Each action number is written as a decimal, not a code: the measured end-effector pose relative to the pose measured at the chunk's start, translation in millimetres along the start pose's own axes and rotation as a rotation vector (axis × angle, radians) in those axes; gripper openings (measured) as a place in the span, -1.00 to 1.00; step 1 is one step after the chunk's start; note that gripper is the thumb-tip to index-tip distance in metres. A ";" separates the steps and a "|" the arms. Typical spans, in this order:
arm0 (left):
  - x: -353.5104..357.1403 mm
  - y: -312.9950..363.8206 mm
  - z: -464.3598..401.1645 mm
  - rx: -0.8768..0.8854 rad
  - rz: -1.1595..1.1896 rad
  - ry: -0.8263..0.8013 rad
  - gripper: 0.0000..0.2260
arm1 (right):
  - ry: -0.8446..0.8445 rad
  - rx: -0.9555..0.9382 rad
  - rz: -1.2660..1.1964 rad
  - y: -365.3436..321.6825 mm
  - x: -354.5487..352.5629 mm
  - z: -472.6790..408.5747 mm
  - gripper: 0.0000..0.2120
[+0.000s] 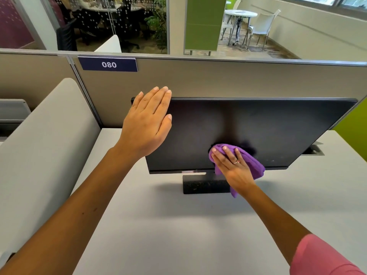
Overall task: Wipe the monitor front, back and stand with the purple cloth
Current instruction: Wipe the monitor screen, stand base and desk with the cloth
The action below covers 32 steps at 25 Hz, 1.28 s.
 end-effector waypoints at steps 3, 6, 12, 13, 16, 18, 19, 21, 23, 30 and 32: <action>1.0 4.9 -3.6 -0.020 0.015 -0.004 -0.50 | 0.178 0.134 -0.092 15.0 -36.1 -28.9 -0.11; 2.9 14.3 -6.3 -0.022 0.023 -0.024 -0.49 | 0.282 0.123 -0.137 1.1 -60.6 -63.4 -0.27; 4.0 29.9 -10.6 -0.048 0.022 -0.031 -0.48 | -0.041 -0.259 -0.009 -63.4 -12.9 -56.3 -0.20; 3.9 32.6 -11.0 -0.052 0.022 -0.031 -0.48 | -0.098 -0.264 0.019 -58.5 -2.5 -42.3 -0.19; 4.4 43.1 -13.8 -0.060 0.031 -0.038 -0.47 | -0.126 -0.188 0.034 -17.8 7.9 -3.1 -0.07; 6.1 53.8 -18.0 -0.063 0.046 -0.046 -0.46 | -0.101 -0.119 0.038 17.9 2.2 14.3 0.08; 7.5 59.9 -20.8 -0.067 0.059 -0.050 -0.45 | -0.078 -0.085 0.026 34.3 -5.0 18.4 0.11; 10.4 71.8 -26.2 -0.075 0.078 -0.054 -0.43 | 0.003 0.004 -0.024 62.0 -28.2 15.6 0.06; 12.6 81.6 -30.0 -0.079 0.083 -0.054 -0.43 | 0.148 0.120 -0.102 81.9 -57.6 2.6 -0.08; 15.8 92.1 -35.1 -0.115 0.098 -0.070 -0.52 | 0.318 -0.009 -0.227 51.8 -112.7 -58.6 -0.42; 15.3 92.4 -36.0 -0.127 0.107 -0.073 -0.53 | 0.157 -0.170 -0.157 25.7 -89.3 -54.6 -0.36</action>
Point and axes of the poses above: each hand's wrist, its own z-axis away from the middle knuckle, its own x-axis out of the palm, y = z × x, the point moved 8 cm from there along -z, towards the middle knuckle, and after that the axes turned 6 degrees about -x, right-handed, at the moved point
